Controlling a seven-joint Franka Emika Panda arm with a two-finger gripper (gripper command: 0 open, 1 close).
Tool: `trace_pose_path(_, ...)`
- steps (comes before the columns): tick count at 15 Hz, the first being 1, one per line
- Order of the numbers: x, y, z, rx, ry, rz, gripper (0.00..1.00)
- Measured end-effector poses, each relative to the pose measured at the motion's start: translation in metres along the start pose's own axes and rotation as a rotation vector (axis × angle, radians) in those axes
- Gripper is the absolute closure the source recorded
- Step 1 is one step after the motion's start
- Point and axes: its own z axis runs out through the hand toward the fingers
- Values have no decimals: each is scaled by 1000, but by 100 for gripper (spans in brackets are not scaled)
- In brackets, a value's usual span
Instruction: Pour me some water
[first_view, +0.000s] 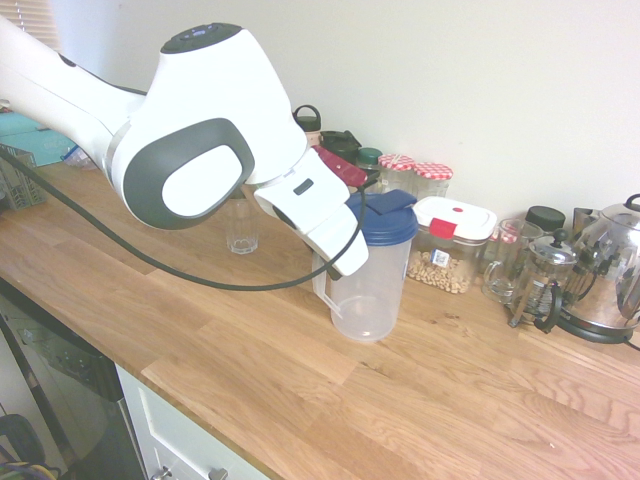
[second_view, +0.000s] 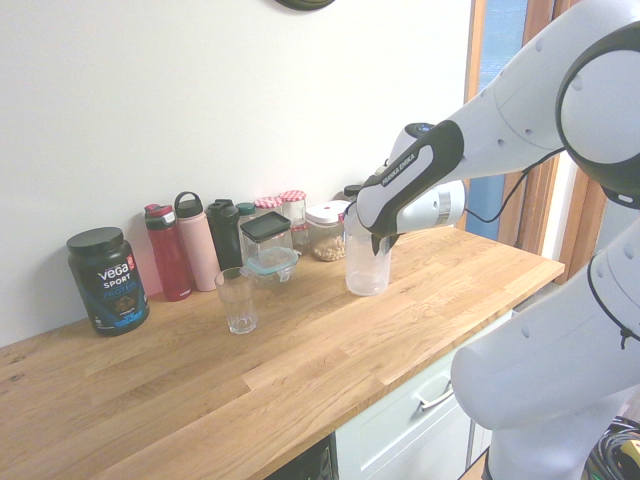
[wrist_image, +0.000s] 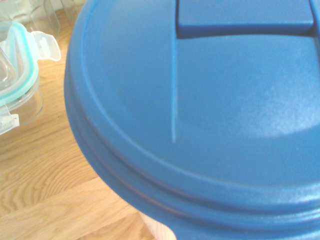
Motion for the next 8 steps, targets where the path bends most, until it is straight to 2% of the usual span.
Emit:
trace_pose_path(5, 3, -1, -2, -3, 2, -2, 0)
trace_pose_path(8, -3, 1, -9, -92, -73, -50, 0)
